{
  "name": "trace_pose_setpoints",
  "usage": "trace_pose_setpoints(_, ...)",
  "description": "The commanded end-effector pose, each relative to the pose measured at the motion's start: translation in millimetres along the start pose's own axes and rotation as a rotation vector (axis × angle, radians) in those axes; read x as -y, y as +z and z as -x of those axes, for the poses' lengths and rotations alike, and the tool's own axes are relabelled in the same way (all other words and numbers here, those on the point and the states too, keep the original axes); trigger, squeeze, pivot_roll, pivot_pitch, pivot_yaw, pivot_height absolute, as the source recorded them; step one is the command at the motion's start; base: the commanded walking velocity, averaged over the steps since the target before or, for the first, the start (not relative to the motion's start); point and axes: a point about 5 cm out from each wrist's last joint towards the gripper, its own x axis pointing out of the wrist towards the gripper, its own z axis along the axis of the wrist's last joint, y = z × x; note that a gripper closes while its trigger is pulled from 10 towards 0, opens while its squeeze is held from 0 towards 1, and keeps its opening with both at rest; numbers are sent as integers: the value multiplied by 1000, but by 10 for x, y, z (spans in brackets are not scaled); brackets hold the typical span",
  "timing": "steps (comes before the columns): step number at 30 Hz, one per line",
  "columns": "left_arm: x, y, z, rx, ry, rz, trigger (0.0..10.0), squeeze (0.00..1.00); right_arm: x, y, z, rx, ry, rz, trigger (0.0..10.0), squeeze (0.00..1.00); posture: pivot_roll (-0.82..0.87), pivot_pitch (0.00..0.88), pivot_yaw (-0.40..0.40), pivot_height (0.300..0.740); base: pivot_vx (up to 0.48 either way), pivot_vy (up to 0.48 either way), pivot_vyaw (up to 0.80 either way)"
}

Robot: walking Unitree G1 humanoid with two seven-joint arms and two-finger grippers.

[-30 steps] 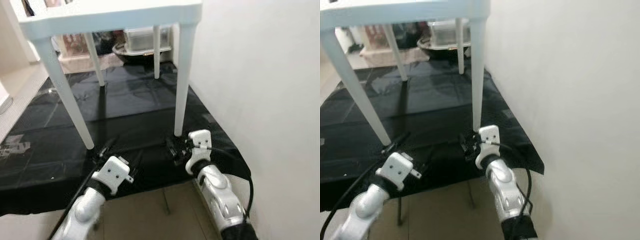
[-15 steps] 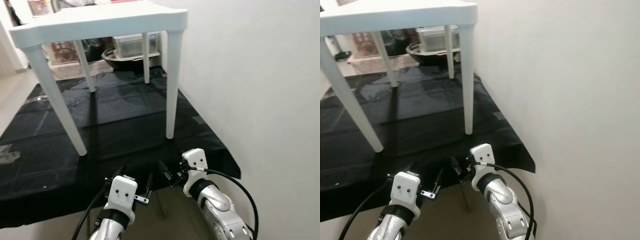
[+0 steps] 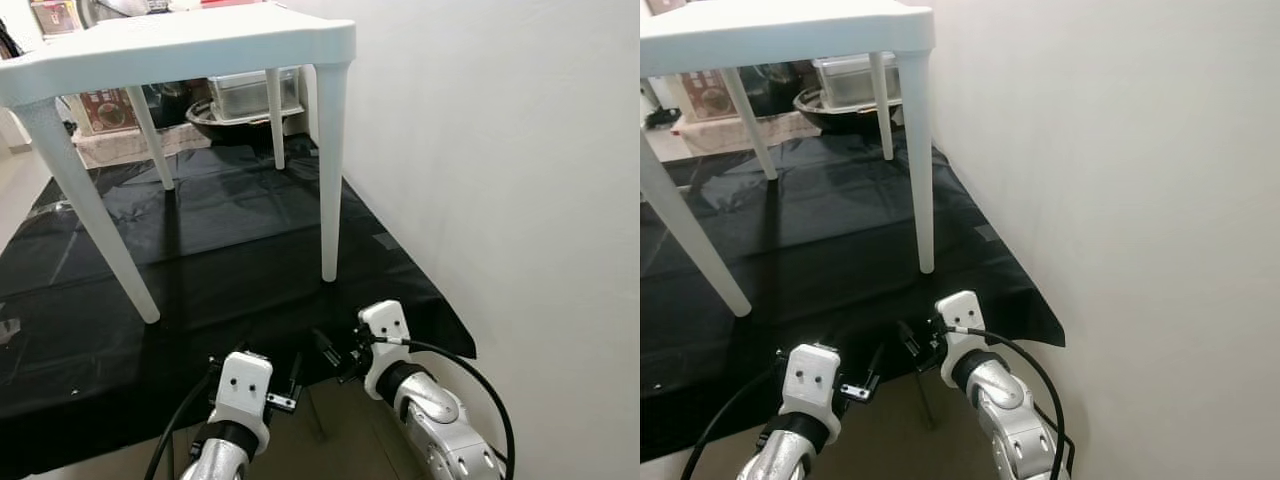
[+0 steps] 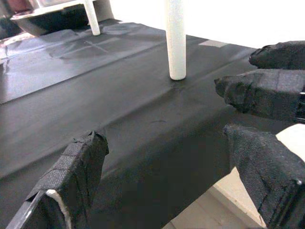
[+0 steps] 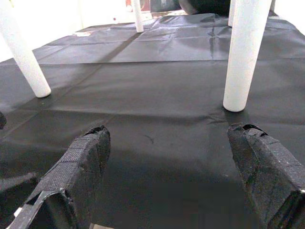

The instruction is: Building children table

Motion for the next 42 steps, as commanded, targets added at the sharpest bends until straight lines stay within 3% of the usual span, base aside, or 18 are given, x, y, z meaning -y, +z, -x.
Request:
trace_pose_setpoints(1, -12, 4, 2, -12, -4, -17, 10000, 0, -21, -1, -11, -12, -2, -8, 10000, 0, -130, 0, 60, 740, -270, 0, 0)
trace_pose_setpoints(33, -16, 6, -12, -29, -10, -40, 10000, 0, -19, 4, -27, -21, -19, -14, 10000, 0, -100, 0, 51, 740, -299, 0, 0)
trace_pose_setpoints(42, -14, 7, -10, -34, -9, -46, 10000, 0, -32, 11, -23, -16, -6, -18, 10000, 0, -100, 0, 51, 740, 0, 0, 0)
